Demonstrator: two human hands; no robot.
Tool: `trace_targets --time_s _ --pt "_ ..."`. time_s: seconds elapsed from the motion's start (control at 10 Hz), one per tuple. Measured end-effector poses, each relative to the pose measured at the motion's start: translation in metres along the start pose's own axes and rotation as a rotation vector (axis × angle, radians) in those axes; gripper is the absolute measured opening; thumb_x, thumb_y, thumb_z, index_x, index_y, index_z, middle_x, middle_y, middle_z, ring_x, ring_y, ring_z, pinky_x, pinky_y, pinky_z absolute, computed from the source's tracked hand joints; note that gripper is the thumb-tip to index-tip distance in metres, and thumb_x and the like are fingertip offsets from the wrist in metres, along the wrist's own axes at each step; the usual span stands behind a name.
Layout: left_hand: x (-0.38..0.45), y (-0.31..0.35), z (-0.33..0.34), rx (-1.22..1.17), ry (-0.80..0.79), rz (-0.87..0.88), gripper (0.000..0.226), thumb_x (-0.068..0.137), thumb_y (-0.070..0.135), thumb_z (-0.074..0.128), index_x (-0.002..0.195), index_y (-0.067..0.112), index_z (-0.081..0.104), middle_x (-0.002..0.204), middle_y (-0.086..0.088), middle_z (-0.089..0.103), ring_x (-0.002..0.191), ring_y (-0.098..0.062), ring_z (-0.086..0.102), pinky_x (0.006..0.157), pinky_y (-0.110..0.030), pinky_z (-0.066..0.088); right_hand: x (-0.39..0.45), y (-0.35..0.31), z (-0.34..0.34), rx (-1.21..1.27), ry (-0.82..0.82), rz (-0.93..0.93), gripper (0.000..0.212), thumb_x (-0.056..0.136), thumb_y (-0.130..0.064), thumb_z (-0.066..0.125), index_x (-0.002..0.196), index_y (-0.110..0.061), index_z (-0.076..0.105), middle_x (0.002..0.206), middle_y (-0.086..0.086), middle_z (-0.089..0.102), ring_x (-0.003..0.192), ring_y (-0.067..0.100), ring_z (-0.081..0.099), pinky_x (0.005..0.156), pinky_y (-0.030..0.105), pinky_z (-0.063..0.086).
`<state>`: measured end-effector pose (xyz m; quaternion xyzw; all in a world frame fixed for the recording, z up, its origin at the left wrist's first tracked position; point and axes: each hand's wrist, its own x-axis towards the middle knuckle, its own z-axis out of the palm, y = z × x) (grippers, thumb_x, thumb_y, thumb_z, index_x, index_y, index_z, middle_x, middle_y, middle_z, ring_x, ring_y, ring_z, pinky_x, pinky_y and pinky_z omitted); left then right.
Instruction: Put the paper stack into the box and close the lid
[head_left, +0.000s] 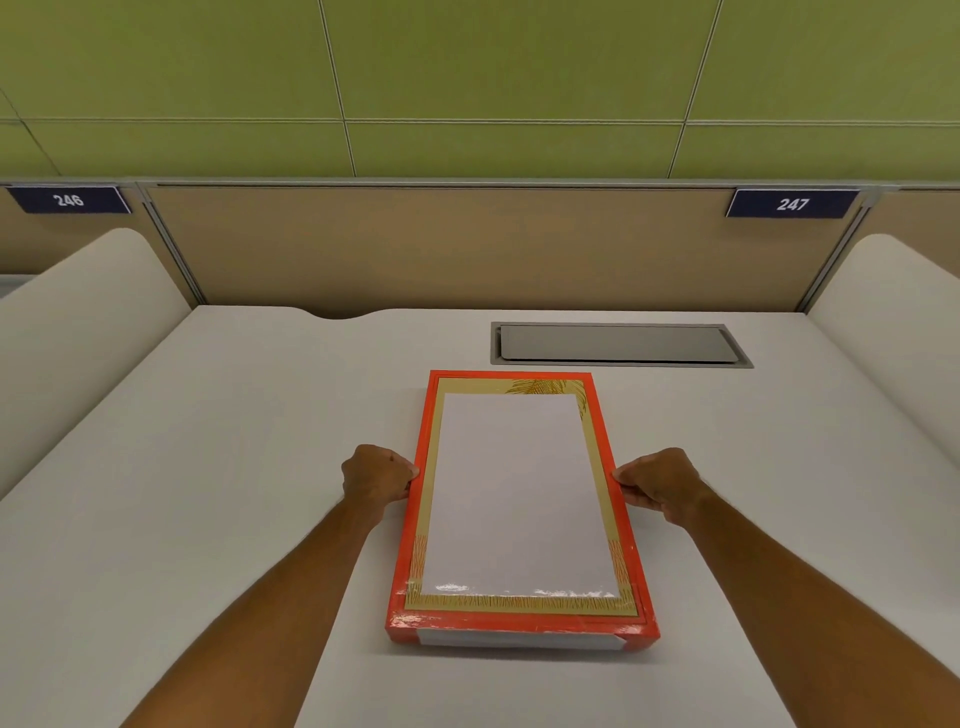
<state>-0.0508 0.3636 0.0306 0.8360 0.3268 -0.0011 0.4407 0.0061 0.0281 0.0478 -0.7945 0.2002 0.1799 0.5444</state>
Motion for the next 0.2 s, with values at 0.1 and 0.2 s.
trace_targets --time_s 0.1,0.2 --pt "-0.008 0.0053 0.0007 0.123 0.026 0.111 0.025 0.084 0.024 0.07 0.092 0.0 0.072 0.092 -0.014 0.073 0.08 -0.025 0.069 0.083 -0.041 0.059 -0.0064 0.0032 0.0096 -0.188 0.112 -0.123 0.02 0.088 -0.014 0.07 0.092 0.005 0.071 0.093 0.017 0.074 0.081 0.031 0.072 0.086 0.048 0.06" --pt "-0.0141 0.0106 0.003 0.19 0.082 0.186 0.034 0.083 0.036 0.069 0.102 0.007 0.068 0.103 -0.01 0.072 0.089 -0.023 0.067 0.086 -0.037 0.056 -0.0123 0.0013 0.0168 -0.322 0.262 -0.25 0.028 0.089 -0.029 0.067 0.096 -0.003 0.07 0.095 0.01 0.072 0.091 0.031 0.07 0.095 0.048 0.055"
